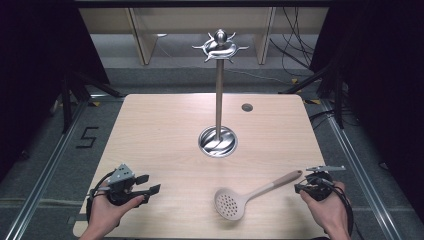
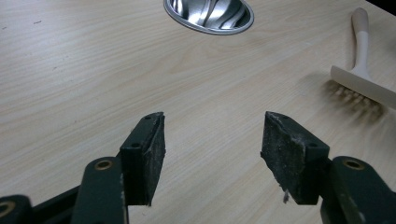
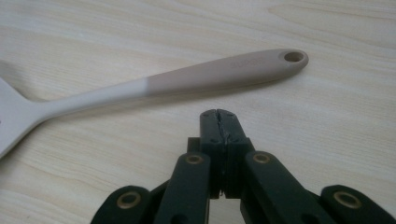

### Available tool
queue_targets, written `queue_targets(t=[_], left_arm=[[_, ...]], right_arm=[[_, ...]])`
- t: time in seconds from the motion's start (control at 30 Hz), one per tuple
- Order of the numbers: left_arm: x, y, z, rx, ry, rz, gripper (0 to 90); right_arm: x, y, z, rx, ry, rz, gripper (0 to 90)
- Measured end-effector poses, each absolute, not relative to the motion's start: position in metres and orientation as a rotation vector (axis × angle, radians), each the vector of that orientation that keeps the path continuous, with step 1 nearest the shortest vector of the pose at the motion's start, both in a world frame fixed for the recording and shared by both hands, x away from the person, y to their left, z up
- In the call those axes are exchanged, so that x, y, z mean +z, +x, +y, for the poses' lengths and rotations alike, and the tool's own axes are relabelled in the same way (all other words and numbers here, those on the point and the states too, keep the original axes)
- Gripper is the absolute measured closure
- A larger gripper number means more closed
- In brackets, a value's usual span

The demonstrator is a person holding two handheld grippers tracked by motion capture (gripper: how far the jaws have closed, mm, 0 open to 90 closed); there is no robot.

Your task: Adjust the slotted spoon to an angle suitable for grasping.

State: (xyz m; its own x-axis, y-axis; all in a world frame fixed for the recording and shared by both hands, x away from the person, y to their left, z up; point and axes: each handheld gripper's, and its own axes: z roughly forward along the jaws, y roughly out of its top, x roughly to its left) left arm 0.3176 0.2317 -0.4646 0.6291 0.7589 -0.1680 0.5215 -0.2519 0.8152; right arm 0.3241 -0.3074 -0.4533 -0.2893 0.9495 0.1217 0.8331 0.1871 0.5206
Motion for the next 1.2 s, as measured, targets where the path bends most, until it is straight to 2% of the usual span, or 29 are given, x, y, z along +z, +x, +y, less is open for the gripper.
queue_targets(t=[0.43, 0.47, 0.53, 0.57, 0.77, 1.2], left_arm=[[-0.463, 0.317, 0.23, 0.315, 1.925, 1.0, 39.0], [-0.463, 0.317, 0.23, 0.31, 1.916, 1.002, 39.0], [-0.463, 0.317, 0.229, 0.312, 1.914, 1.001, 39.0], [-0.463, 0.317, 0.229, 0.312, 1.914, 1.003, 39.0], [-0.463, 0.317, 0.23, 0.317, 1.924, 0.988, 39.0], [-0.461, 0.316, 0.229, 0.318, 1.925, 0.976, 39.0]], right_arm=[[-0.46, 0.349, -0.306, 0.513, 1.835, 2.285, 90.0], [-0.458, 0.349, -0.298, 0.495, 1.997, 2.21, 90.0], [-0.458, 0.354, -0.294, 0.477, 2.055, 2.19, 90.0], [-0.46, 0.358, -0.298, 0.464, 1.953, 2.239, 90.0], [-0.459, 0.365, -0.286, 0.399, 2.083, 2.195, 90.0], [-0.469, 0.38, -0.287, 0.328, 2.06, 2.195, 90.0]])
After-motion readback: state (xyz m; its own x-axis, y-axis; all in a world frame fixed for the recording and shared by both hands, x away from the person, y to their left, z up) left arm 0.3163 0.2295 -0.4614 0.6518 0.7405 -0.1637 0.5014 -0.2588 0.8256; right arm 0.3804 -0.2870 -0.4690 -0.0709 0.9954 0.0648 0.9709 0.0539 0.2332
